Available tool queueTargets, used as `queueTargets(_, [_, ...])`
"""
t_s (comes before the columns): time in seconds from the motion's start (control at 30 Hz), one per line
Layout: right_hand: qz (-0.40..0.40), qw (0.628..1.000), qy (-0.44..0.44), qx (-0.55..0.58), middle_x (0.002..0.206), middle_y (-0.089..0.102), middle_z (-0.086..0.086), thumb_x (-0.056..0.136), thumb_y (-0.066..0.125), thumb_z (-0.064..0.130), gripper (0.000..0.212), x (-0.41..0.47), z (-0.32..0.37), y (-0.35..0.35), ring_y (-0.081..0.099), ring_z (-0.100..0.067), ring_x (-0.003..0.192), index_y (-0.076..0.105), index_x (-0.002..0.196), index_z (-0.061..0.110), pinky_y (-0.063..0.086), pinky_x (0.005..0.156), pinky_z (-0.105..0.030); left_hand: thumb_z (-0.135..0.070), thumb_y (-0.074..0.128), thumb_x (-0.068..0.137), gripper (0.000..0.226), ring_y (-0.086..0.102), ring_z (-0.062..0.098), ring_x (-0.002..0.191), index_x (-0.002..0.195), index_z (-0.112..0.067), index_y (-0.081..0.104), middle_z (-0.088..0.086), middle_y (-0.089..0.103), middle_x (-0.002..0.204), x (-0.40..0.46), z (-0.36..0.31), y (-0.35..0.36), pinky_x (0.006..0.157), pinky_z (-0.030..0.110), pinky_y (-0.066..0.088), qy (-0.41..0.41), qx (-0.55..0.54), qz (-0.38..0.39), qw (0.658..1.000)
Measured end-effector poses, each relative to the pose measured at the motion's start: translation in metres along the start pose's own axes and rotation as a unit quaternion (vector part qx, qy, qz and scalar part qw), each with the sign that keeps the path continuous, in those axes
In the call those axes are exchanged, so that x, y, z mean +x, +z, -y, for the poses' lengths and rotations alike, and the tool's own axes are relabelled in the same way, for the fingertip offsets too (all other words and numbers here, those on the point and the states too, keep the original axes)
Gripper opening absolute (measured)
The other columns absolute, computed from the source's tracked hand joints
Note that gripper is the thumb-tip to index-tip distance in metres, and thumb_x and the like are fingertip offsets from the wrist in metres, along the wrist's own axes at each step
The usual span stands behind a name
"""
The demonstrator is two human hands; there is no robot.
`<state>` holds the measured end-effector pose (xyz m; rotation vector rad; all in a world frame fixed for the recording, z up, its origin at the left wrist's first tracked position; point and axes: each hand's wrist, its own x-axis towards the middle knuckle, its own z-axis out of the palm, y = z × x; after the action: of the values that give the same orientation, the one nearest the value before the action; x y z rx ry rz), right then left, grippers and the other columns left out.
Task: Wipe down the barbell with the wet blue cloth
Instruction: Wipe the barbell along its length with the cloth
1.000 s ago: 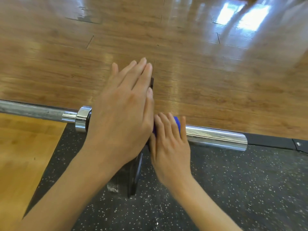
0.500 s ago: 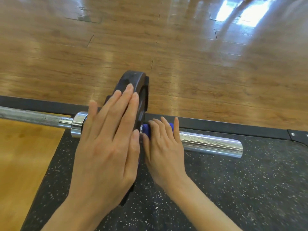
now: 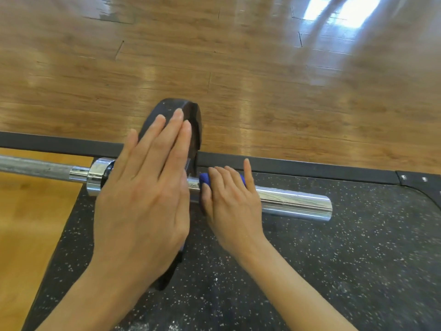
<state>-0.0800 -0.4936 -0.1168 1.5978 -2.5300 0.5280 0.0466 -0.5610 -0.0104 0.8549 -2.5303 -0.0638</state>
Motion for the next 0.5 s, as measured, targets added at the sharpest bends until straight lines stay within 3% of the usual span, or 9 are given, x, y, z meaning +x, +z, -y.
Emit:
queueTargets(0.1, [-0.029,0.998,0.05,-0.017,0.11,0.068,-0.001,0.107,0.026,0.03,0.042,-0.014,-0.028,-0.012,0.062,-0.024,0.117,0.065,0.11,0.014,0.013,0.125,-0.049,-0.018,0.032,0.103,0.054,0.031,0.027,0.15,0.153,0.0,0.037,0.012,0.034,0.162,-0.001,-0.001,-0.001,0.127,0.038,0.013,-0.005,-0.003,-0.004,1.0])
queueTargets(0.17, [-0.028,0.997,0.064,-0.032,0.107,0.069,-0.003,0.106,0.029,0.029,0.041,-0.011,-0.019,-0.01,0.064,-0.025,0.113,0.066,0.107,0.012,0.02,0.123,-0.053,-0.02,0.034,0.104,0.053,0.031,0.026,0.15,0.153,0.0,0.038,0.013,0.035,0.161,-0.002,-0.004,0.0,0.127,0.039,0.014,-0.008,0.002,-0.008,1.0])
queueTargets(0.23, [-0.011,0.999,0.039,-0.034,0.098,0.069,-0.002,0.105,0.029,0.029,0.04,0.0,-0.001,-0.004,0.064,-0.024,0.101,0.066,0.101,0.013,0.025,0.121,-0.052,-0.02,0.035,0.104,0.053,0.031,0.026,0.15,0.154,0.0,0.037,0.013,0.035,0.162,-0.003,-0.004,0.002,0.127,0.039,0.014,-0.008,0.0,-0.012,1.0])
queueTargets(0.33, [0.008,0.999,-0.006,-0.037,0.09,0.064,0.003,0.107,0.025,0.031,0.042,0.003,-0.011,-0.008,0.061,-0.02,0.092,0.062,0.095,0.016,0.02,0.124,-0.049,-0.019,0.034,0.105,0.053,0.031,0.027,0.15,0.153,0.0,0.037,0.013,0.035,0.162,-0.004,-0.002,0.003,0.127,0.037,0.013,-0.009,-0.011,-0.019,1.0])
queueTargets(0.43, [-0.004,0.998,0.035,-0.047,0.092,0.064,0.003,0.108,0.023,0.03,0.043,-0.011,-0.031,-0.017,0.062,-0.022,0.098,0.061,0.095,0.015,0.015,0.125,-0.05,-0.019,0.033,0.105,0.052,0.031,0.027,0.15,0.153,0.0,0.037,0.013,0.035,0.161,-0.005,-0.003,0.0,0.127,0.037,0.013,-0.01,-0.011,-0.024,1.0])
queueTargets(0.5, [0.01,0.997,0.047,-0.057,0.088,0.065,0.0,0.106,0.024,0.03,0.044,-0.003,-0.015,-0.014,0.063,-0.024,0.092,0.063,0.092,0.015,0.023,0.123,-0.051,-0.018,0.032,0.105,0.052,0.031,0.027,0.15,0.154,0.001,0.036,0.014,0.034,0.162,-0.006,-0.004,0.001,0.127,0.037,0.012,-0.009,-0.004,-0.023,1.0])
